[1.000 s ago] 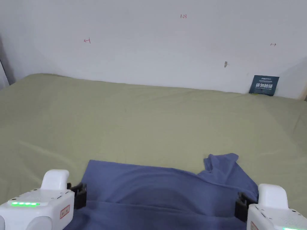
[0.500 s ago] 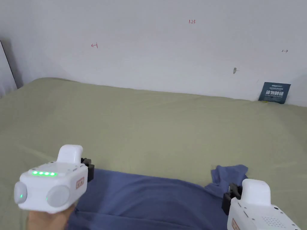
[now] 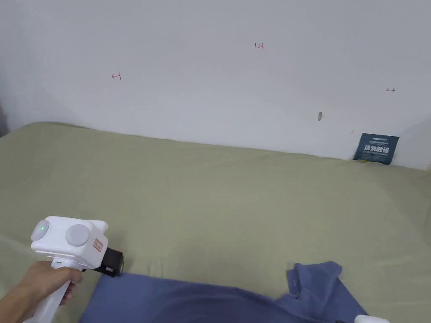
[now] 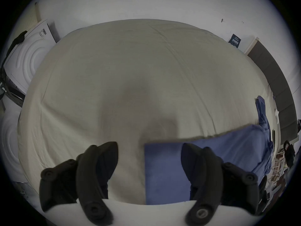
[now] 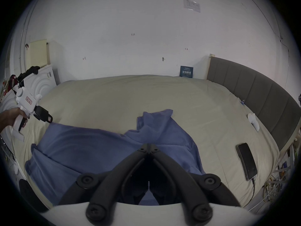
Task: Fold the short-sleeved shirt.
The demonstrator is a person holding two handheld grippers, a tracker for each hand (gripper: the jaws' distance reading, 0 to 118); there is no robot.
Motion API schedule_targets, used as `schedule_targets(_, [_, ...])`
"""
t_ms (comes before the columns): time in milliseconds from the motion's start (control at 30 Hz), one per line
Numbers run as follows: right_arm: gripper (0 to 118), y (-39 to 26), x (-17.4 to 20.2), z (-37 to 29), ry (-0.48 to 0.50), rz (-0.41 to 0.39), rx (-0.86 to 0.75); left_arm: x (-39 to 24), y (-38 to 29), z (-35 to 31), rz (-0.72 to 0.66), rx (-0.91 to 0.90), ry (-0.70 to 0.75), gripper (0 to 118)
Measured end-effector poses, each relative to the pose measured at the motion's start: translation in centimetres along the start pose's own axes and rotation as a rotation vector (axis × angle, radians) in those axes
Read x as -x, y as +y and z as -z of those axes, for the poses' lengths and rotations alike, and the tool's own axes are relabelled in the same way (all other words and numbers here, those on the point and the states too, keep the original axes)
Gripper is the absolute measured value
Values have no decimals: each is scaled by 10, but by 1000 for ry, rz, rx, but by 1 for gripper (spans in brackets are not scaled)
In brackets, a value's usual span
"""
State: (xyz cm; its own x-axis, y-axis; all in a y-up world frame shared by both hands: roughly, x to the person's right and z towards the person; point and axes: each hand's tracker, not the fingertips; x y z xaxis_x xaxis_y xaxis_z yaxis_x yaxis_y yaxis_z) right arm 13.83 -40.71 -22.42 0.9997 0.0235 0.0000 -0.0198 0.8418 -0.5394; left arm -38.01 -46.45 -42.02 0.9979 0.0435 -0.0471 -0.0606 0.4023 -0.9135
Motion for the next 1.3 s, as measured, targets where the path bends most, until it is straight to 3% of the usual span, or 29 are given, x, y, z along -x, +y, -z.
schedule_targets(100, [1,-6,-5,5,-15,0,28,-7,3,7,-20,37,-24,84])
schedule_targets(200, [1,-11,-8,9,-19,7,48,-11,1,25,4,112,48,84])
schedule_targets(333, [1,-14,-8,11,-22,8,62,-17,-3,27,-41,82,73,71])
schedule_targets(367, [1,-14,-8,11,-22,9,66,-19,-4,23,-29,59,60,55])
schedule_targets(400, [1,-15,-8,11,-21,10,70,-21,-3,20,-12,30,33,21])
schedule_targets(433, [1,-15,-8,12,-17,13,72,-23,-7,17,0,8,14,2])
schedule_targets(700, [2,12,-28,35,-7,45,107,-20,-24,-11,-26,-86,-43,2])
schedule_targets(867, [3,55,-64,104,-20,32,280,-27,-43,-48,-36,-162,-81,1])
schedule_targets(900, [9,63,-71,121,-41,29,303,-27,-47,-54,-33,-175,-78,2])
schedule_targets(933, [25,70,-76,134,-44,15,337,-28,-50,-59,-29,-178,-77,2])
schedule_targets(1000, [76,82,-85,169,-57,-13,439,-30,-57,-67,-27,-189,-79,2])
schedule_targets(1100, [78,86,-92,210,-8,-34,545,-30,-64,-71,-38,-199,-79,1])
schedule_targets(1300, [78,72,-89,252,-15,-34,668,-25,-69,-68,-53,-200,-80,1])
